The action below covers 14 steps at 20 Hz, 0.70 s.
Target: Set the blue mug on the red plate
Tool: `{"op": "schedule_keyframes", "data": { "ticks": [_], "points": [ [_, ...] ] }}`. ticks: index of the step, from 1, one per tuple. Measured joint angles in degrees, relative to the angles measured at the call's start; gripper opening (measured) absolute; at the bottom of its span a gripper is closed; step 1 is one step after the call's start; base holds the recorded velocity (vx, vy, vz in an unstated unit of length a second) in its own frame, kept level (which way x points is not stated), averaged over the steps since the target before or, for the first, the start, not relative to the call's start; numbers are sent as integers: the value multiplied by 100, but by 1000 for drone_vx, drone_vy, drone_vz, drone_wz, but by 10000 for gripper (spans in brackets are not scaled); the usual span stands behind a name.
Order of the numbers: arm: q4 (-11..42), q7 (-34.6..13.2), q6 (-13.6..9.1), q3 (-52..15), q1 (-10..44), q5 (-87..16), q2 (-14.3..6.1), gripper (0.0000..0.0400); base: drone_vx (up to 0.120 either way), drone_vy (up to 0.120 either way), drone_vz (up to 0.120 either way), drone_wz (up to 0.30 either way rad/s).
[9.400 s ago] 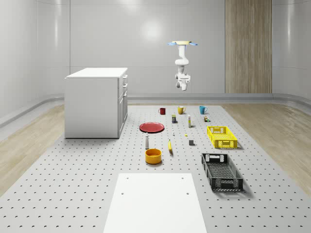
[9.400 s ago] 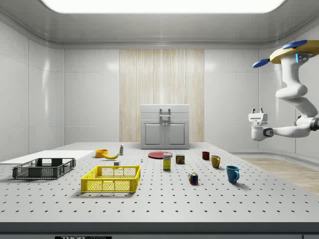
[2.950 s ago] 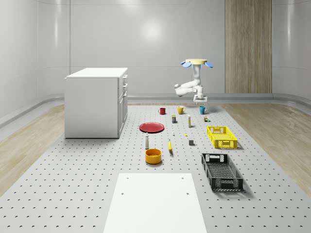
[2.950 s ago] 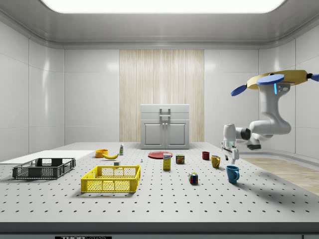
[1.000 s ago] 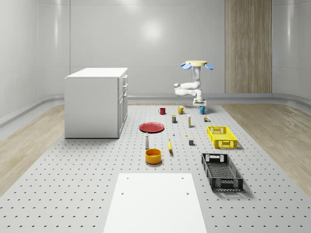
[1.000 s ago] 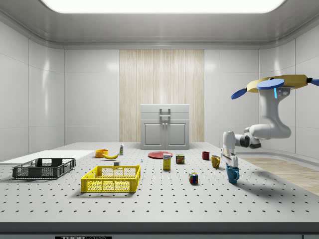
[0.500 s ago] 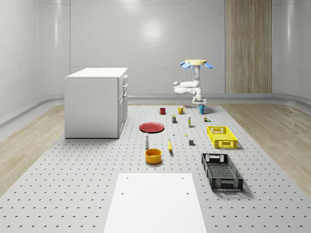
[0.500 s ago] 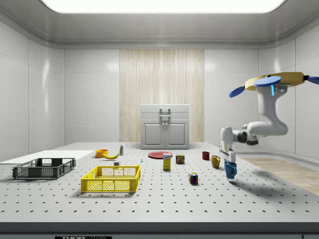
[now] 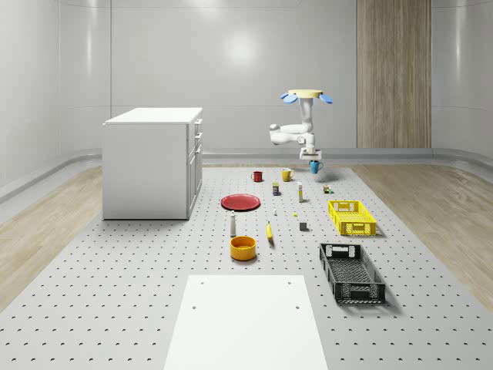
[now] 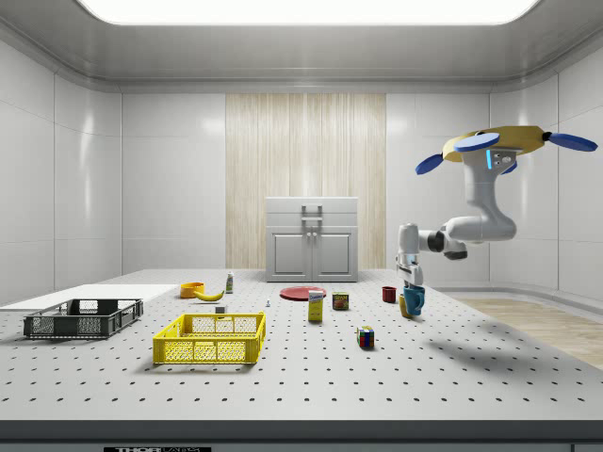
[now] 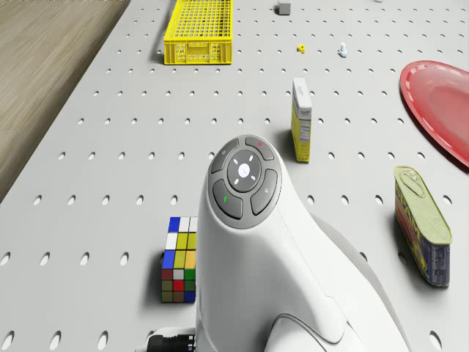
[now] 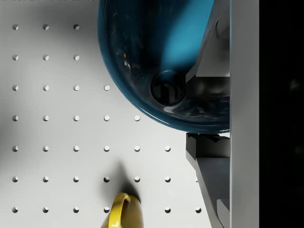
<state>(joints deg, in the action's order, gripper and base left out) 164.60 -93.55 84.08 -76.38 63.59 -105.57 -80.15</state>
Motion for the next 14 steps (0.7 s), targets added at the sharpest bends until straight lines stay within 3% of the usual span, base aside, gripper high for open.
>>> {"op": "schedule_keyframes", "data": {
  "ticks": [10,14],
  "points": [
    [-5,-33,127,-46,38,80,-142,100,120,-120,120,0],
    [-7,-45,176,-57,51,105,-195,100,120,-120,30,0]
  ]
}}
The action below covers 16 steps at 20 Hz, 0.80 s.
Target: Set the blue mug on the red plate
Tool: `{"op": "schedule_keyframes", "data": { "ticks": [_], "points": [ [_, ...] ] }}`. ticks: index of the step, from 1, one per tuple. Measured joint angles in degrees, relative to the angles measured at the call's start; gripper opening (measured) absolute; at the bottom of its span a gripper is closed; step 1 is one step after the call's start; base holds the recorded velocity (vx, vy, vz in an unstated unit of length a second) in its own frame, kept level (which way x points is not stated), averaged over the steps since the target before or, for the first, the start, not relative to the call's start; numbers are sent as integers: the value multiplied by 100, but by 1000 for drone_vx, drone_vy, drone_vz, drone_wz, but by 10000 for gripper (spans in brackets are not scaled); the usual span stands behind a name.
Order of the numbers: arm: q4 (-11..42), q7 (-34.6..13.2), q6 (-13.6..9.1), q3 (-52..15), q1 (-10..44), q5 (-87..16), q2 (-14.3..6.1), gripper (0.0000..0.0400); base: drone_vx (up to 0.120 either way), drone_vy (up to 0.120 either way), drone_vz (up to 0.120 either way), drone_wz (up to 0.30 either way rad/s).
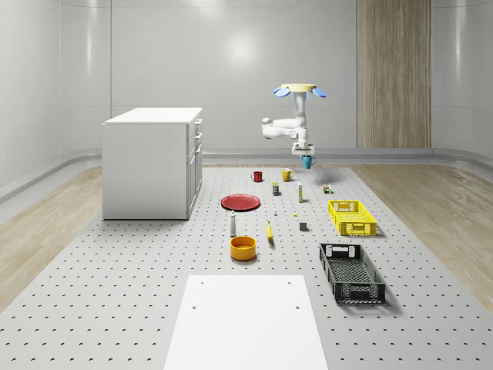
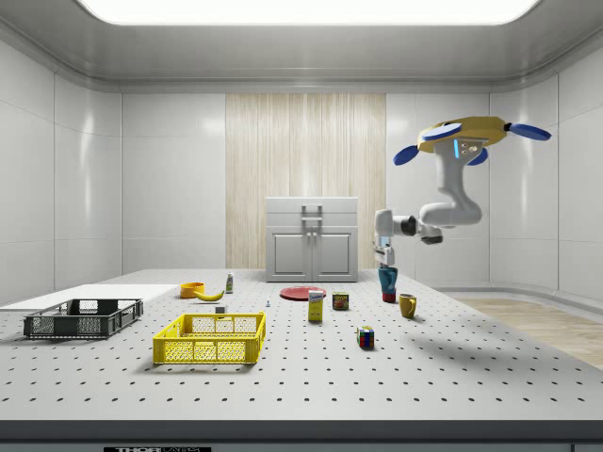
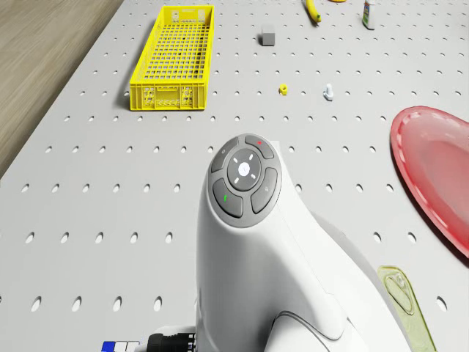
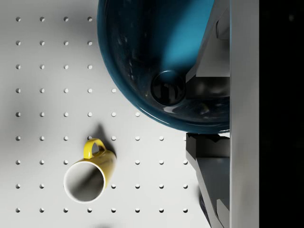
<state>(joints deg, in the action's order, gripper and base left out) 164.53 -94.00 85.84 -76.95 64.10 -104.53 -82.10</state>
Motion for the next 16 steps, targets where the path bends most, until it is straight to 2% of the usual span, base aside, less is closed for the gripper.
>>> {"op": "schedule_keyframes", "data": {
  "ticks": [4,16],
  "points": [
    [-2,-11,47,-9,13,22,-51,100,120,-120,110,0],
    [-9,-38,176,-33,46,81,-189,100,120,-120,0,0]
  ]
}}
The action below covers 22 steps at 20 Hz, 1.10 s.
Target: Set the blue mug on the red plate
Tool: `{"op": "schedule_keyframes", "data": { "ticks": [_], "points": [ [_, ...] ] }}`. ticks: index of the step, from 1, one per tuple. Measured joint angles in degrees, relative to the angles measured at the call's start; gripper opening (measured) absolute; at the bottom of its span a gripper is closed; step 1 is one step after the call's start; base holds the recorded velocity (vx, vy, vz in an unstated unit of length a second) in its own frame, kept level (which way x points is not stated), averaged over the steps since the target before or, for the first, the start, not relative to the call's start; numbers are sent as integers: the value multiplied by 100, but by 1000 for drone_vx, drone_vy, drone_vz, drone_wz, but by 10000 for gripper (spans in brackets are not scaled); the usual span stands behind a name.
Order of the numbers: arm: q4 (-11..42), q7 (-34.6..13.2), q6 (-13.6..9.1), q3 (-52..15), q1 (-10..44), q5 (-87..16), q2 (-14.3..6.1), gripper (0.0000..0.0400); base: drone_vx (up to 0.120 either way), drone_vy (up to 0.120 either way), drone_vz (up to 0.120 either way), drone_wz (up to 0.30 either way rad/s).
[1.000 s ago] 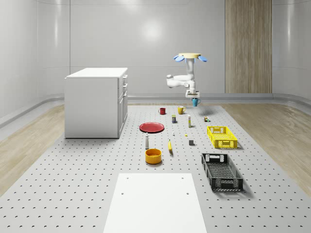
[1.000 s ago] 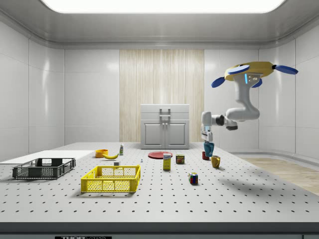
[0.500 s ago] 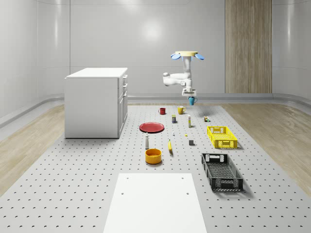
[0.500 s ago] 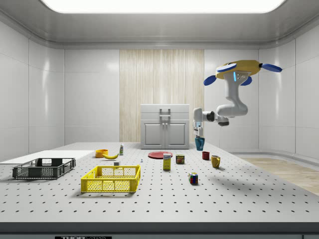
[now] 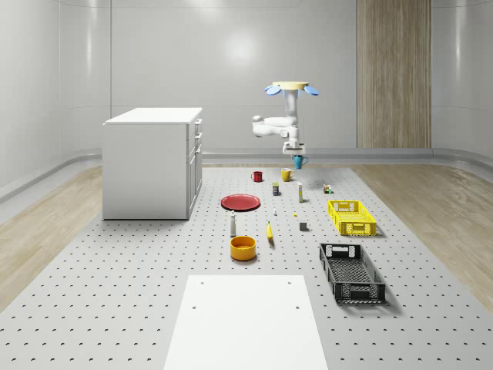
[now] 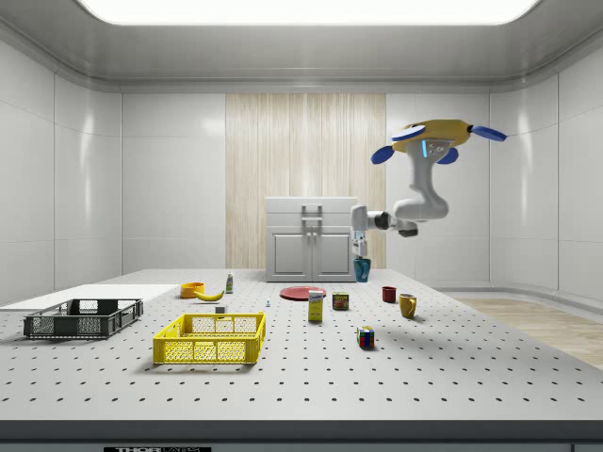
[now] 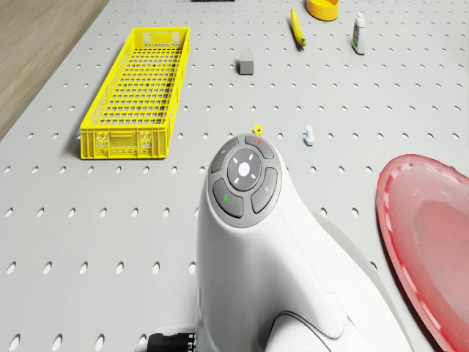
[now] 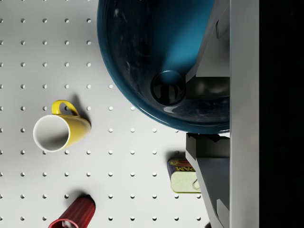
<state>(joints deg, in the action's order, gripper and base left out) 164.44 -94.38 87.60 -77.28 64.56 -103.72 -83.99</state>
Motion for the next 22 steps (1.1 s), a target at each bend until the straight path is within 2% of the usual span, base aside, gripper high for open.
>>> {"op": "schedule_keyframes", "data": {
  "ticks": [22],
  "points": [
    [-9,-38,189,-32,48,83,-202,100,120,-120,0,0]
  ]
}}
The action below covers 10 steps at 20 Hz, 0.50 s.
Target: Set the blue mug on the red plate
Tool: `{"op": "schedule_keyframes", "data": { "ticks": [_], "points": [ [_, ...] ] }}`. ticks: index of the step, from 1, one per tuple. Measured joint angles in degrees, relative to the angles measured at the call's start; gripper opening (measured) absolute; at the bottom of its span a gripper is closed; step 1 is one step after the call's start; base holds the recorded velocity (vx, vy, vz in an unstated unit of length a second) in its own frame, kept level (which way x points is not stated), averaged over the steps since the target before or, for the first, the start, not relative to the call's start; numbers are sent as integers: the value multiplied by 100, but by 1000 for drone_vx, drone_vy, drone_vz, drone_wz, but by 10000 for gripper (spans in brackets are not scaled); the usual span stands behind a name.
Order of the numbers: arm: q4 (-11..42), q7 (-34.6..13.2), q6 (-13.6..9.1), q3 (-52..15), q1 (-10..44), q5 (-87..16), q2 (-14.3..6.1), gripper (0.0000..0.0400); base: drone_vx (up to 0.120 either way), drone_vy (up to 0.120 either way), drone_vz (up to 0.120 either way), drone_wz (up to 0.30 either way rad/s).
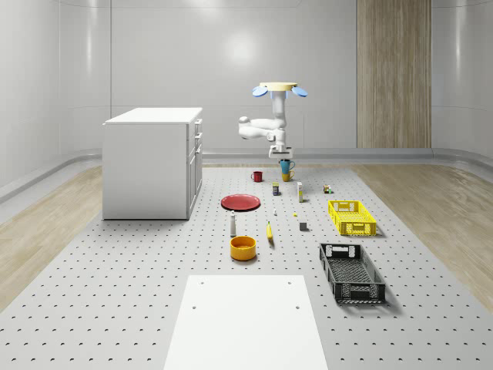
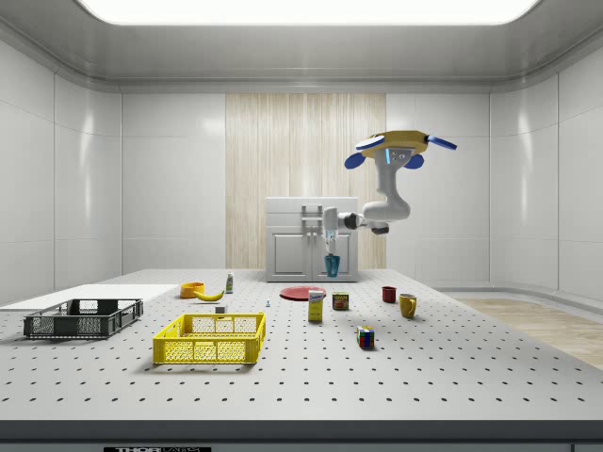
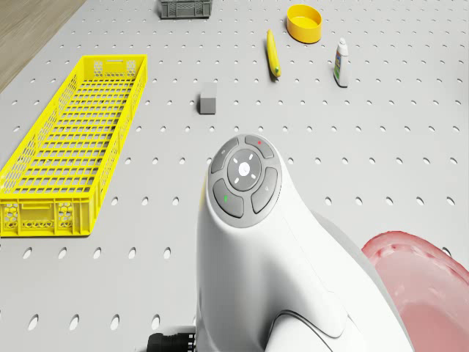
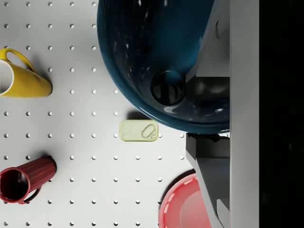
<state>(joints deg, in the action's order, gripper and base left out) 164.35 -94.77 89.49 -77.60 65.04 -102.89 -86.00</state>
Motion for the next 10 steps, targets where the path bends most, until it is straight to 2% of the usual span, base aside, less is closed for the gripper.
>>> {"op": "schedule_keyframes", "data": {
  "ticks": [10],
  "points": [
    [-3,-13,68,-11,17,30,-73,100,120,-120,0,0]
  ]
}}
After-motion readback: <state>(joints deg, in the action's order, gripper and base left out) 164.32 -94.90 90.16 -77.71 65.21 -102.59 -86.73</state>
